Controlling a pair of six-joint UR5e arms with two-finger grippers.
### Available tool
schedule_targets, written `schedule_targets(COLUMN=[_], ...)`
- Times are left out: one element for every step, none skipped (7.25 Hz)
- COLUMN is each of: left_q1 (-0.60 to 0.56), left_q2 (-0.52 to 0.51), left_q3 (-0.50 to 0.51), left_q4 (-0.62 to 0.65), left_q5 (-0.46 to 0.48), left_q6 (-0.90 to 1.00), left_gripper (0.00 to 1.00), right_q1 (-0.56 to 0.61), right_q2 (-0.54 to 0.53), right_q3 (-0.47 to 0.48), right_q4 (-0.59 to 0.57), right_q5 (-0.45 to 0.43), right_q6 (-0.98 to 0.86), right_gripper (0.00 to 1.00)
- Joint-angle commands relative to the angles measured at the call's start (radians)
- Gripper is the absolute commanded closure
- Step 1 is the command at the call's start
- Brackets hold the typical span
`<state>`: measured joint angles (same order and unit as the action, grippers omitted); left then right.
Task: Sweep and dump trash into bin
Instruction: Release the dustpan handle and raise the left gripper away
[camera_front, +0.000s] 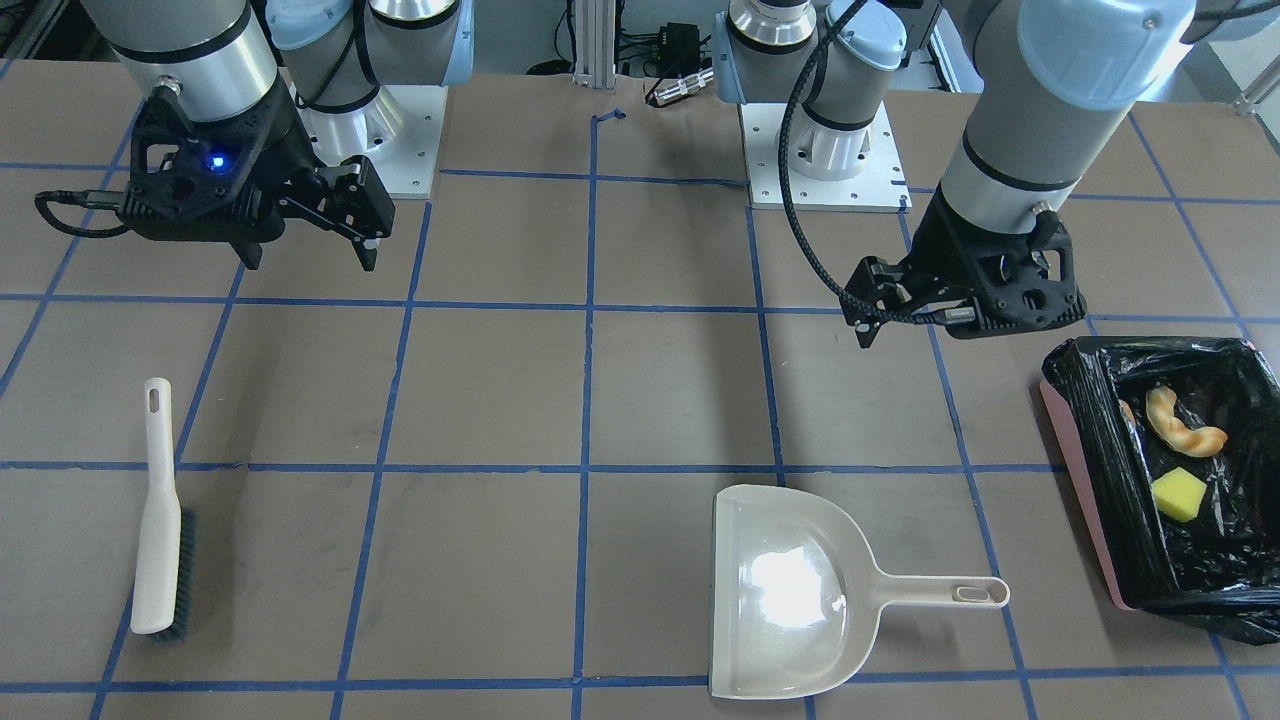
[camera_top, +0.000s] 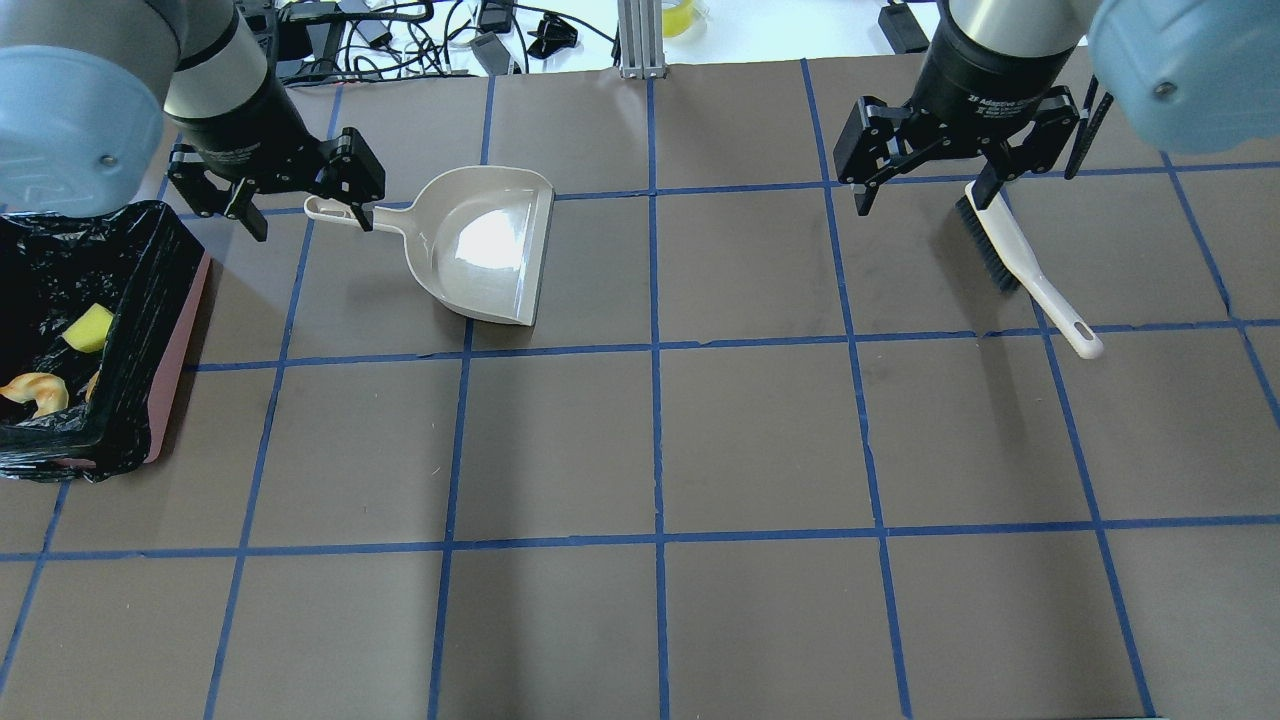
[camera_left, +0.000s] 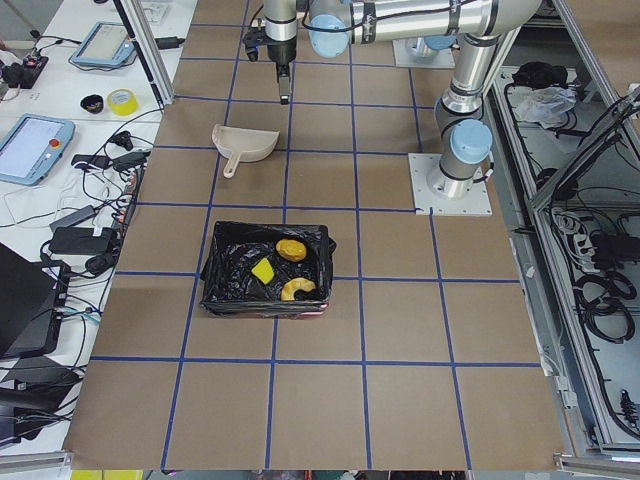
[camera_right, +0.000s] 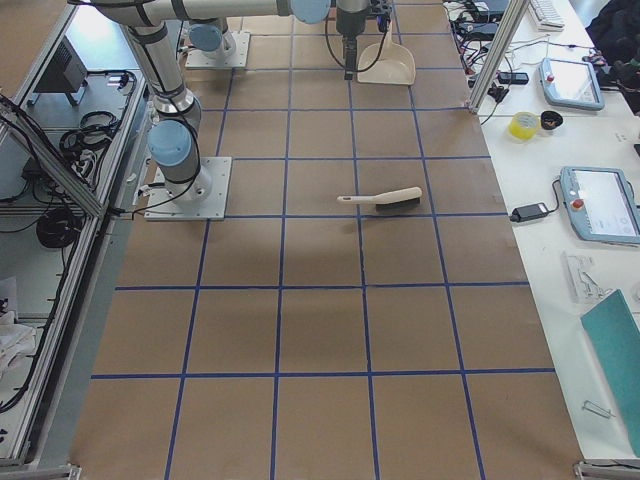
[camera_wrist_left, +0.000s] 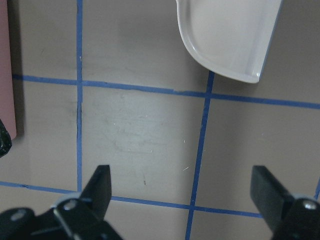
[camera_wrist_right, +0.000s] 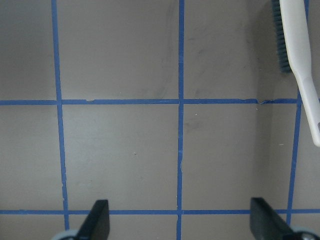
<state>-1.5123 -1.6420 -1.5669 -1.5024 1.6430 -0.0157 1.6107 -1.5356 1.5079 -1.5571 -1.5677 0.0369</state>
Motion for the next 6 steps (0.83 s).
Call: schedule_targets(left_q1=[0.020,0.015,0.024,0.021,0.021,0.026], left_q2=[0.051,0.057,0.059,0.057,0.051,0.053], left_q3=[0.010,0.011,0.005,-0.001,-0.002,-0.008], left_q4=[-0.085,-0.084,-0.084,-0.079,-0.075,-0.070], left_q5=[-0.009,-0.061,-0.078,-0.081,-0.086,-0.101], left_q6=[0.066,0.066,0.068,0.068,0.066,0.072], left_gripper=[0.00,0.00,0.00,0.00,0.00,0.00], right_q1=[0.000,0.000,0.000,0.000,0.000,0.000], right_q2=[0.000,0.000,0.000,0.000,0.000,0.000], right_q3=[0.000,0.000,0.002,0.000,0.000,0.002], right_q4=[0.000,0.000,-0.001,-0.001,-0.001,-0.001], right_q5=[0.000,0.000,0.002,0.002,0.002,0.002], right_q6=[0.000,0.001,0.001,0.000,0.000,0.000], right_gripper=[0.00,0.00,0.00,0.00,0.00,0.00])
